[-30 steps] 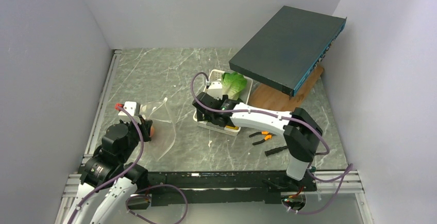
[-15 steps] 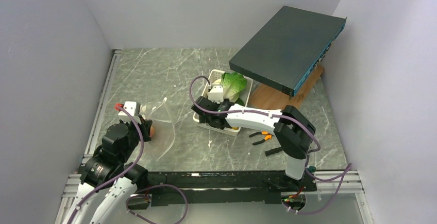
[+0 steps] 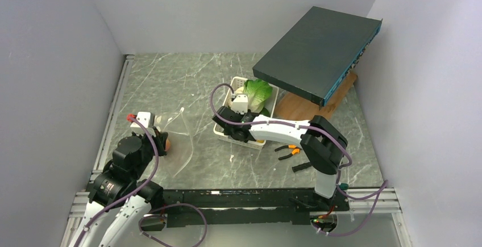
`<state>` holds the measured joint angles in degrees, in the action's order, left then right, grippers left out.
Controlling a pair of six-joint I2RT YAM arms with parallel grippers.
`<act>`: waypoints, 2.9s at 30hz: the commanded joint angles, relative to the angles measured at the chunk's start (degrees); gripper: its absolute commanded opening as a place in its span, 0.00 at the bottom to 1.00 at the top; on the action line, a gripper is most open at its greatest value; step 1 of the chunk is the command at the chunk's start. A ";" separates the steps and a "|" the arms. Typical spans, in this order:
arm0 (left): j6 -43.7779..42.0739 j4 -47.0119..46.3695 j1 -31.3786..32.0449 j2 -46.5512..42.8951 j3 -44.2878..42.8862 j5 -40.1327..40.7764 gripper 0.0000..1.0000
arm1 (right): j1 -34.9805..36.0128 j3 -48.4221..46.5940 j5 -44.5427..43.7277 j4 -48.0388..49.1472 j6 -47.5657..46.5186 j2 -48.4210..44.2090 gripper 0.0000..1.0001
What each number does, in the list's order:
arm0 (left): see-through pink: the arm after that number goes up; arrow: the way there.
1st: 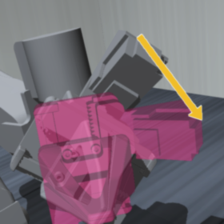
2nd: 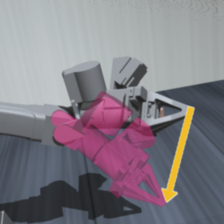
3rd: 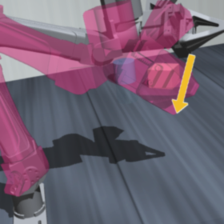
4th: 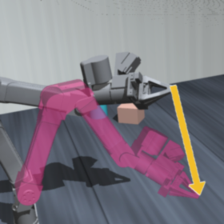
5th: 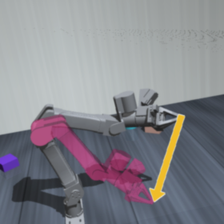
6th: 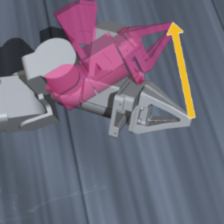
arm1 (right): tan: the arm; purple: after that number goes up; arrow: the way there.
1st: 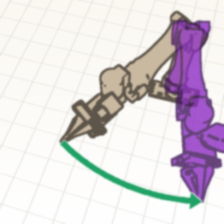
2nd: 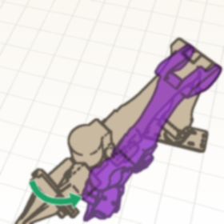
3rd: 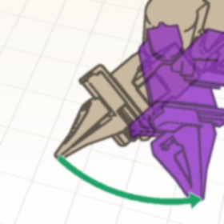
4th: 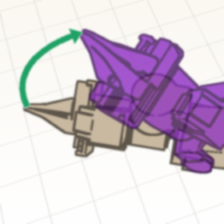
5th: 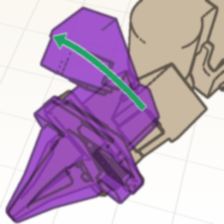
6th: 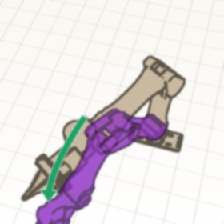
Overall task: Place the food in the zip-top bag and seal the zipper
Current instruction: Pick up the fake vegetable from the bin, then place the fake vegetable in the zipper food storage bag.
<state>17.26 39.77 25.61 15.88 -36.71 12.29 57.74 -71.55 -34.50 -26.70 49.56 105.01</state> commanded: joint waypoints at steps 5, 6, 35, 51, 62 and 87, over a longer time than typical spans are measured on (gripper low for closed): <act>0.23 -2.06 0.23 0.47 -0.97 -0.26 0.00 | -0.39 -1.41 -1.27 -3.26 -0.46 -5.05 0.13; 0.19 -2.04 0.20 0.47 -0.99 -0.19 0.00 | -0.42 -1.33 -1.38 -3.34 -0.51 -6.11 0.10; 0.15 -2.15 0.23 0.46 -0.99 -0.43 0.00 | 18.96 13.93 22.43 44.18 -35.43 -26.85 0.00; 0.33 -1.93 0.37 0.09 -1.04 -0.02 0.00 | 21.55 1.92 21.32 39.25 -35.17 -13.45 0.26; 0.41 -1.80 0.58 0.23 -1.06 0.34 0.00 | 21.57 -1.04 16.83 35.41 -35.21 -9.82 0.67; 0.24 -2.01 0.55 0.29 -1.00 0.00 0.00 | 19.42 10.51 1.50 30.37 -38.89 -26.91 0.72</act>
<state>17.26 39.79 25.98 15.99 -36.71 12.32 78.81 -64.20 -26.09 5.85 11.66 81.38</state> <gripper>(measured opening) 0.012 0.720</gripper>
